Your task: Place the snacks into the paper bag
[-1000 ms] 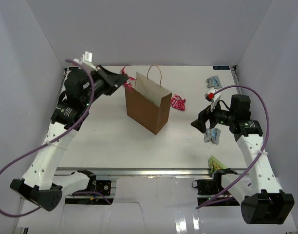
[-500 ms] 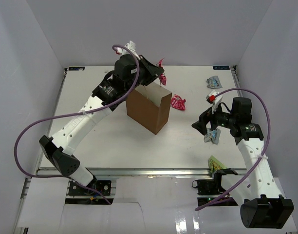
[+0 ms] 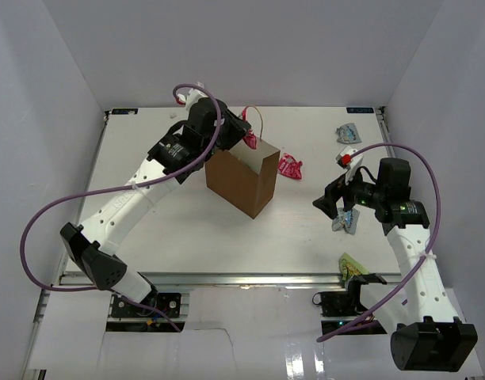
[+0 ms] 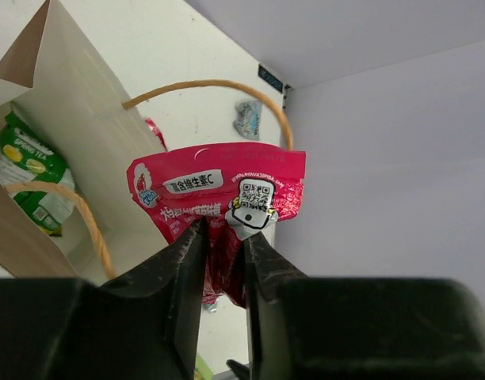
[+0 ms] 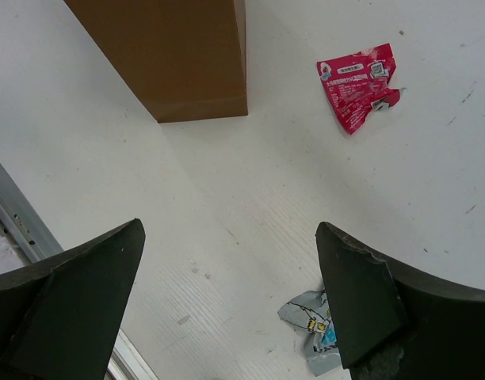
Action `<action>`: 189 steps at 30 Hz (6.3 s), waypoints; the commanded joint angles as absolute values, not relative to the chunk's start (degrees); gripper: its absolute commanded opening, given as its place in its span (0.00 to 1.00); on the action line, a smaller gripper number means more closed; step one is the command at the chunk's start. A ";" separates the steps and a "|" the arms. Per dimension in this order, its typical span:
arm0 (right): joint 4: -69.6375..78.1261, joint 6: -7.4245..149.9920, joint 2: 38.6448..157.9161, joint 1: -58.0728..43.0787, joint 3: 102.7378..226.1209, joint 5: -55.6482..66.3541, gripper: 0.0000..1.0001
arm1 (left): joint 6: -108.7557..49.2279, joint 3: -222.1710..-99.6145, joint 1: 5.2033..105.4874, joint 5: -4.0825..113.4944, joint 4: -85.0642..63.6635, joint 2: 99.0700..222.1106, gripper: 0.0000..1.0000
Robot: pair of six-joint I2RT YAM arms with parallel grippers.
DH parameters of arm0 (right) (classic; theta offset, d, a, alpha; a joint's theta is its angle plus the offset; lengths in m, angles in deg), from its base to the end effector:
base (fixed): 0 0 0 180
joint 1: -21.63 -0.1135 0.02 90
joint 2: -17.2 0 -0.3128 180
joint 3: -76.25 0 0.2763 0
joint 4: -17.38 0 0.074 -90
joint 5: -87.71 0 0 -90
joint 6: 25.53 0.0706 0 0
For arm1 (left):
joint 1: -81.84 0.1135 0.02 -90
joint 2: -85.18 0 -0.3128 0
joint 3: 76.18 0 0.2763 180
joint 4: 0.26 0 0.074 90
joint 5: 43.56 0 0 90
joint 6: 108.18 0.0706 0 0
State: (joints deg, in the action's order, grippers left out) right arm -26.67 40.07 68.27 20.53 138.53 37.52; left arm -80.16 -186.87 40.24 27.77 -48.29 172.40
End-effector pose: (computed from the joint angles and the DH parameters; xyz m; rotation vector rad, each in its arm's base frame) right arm 0.2013 0.0491 0.3410 -0.8245 1.8599 0.4883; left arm 0.3040 -0.2396 0.4774 -0.5799 1.9935 -0.8324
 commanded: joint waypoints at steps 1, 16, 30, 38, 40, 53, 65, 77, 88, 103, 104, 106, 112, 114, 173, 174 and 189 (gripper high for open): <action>-24.96 40.56 68.44 20.93 138.80 37.70 0.94 | -81.90 -185.67 40.10 26.94 -49.81 169.91 0.44; -37.06 37.67 82.21 20.93 144.60 24.02 0.95 | -62.19 -190.34 40.10 36.76 -39.91 165.80 0.80; -40.16 43.01 92.51 23.56 142.75 0.43 0.98 | -58.86 -157.20 40.18 18.67 -50.23 125.12 0.97; -37.27 47.06 103.50 24.09 143.99 3.34 0.89 | -64.76 -147.53 40.19 20.77 -57.36 118.67 0.98; -36.65 47.33 105.79 24.18 143.82 3.60 0.82 | -66.52 -144.98 40.18 21.66 -57.36 117.62 0.98; -31.55 45.49 103.78 25.06 141.27 6.67 0.10 | -69.34 -139.44 40.18 23.94 -57.45 113.84 0.98; -36.73 19.11 85.75 20.34 160.49 39.37 0.08 | -68.63 -136.10 40.27 25.61 -56.49 112.34 0.98; -29.53 32.74 99.89 -10.61 192.33 20.42 0.08 | -67.84 -132.50 40.18 31.15 -51.65 114.54 0.98; -20.30 37.13 104.12 -18.19 187.06 0.18 0.08 | -68.37 -131.00 40.18 32.47 -50.60 114.54 0.98; -32.84 33.62 95.52 -14.16 181.87 9.64 0.91 | -67.32 -131.26 40.18 34.23 -50.86 113.67 0.98; -35.30 33.53 94.90 -12.84 181.35 10.80 0.94 | -67.40 -131.09 40.18 34.31 -51.03 113.31 0.98; -42.57 32.31 92.54 -8.55 178.64 12.64 0.96 | -67.58 -130.30 40.18 34.40 -51.39 112.35 0.98; -63.05 22.66 90.15 -1.75 159.48 8.29 0.94 | -68.19 -126.61 40.18 35.11 -51.21 109.62 0.98; -67.30 20.62 90.93 -0.79 155.79 5.72 0.93 | -67.76 -125.99 40.18 35.19 -51.13 109.53 0.98; -55.89 33.55 112.04 6.41 162.24 -0.12 0.08 | -65.73 -123.61 40.27 41.00 -45.85 110.76 0.98; -55.98 32.14 111.25 8.60 167.49 2.08 0.08 | -65.73 -123.96 40.19 40.91 -46.11 110.41 0.98; -25.97 39.82 92.17 -3.12 189.08 22.85 0.08 | -66.88 -127.57 40.27 38.80 -49.45 109.35 0.98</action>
State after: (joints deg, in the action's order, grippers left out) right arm -36.92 31.39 91.41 2.23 187.64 19.10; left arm -66.48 -124.93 40.11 39.61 -48.86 108.67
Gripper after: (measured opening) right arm 0.352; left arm 0.979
